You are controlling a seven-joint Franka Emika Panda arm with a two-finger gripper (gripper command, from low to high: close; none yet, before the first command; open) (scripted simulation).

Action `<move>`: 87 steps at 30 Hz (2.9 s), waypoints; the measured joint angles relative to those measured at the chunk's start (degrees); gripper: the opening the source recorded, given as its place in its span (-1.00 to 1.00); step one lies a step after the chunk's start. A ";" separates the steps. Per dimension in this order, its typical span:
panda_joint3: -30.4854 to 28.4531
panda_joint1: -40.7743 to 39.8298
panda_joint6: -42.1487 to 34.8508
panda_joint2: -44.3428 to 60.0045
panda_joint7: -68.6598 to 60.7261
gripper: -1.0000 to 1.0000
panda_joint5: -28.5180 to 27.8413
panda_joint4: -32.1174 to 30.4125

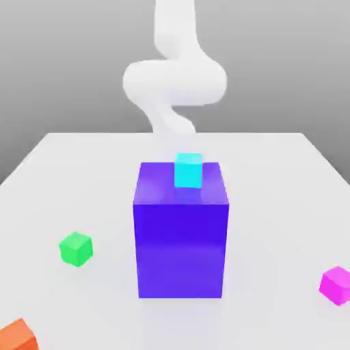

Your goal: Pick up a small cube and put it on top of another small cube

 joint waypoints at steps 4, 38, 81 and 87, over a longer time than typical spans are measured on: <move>4.83 0.25 2.96 8.56 2.89 0.00 -2.07 -0.92; 14.67 19.97 27.34 67.83 26.89 -1.00 -23.68 -3.93; -6.94 -30.96 18.50 32.36 45.09 -1.00 4.63 -29.79; -7.05 -36.88 22.98 30.60 53.61 -1.00 -0.35 -34.23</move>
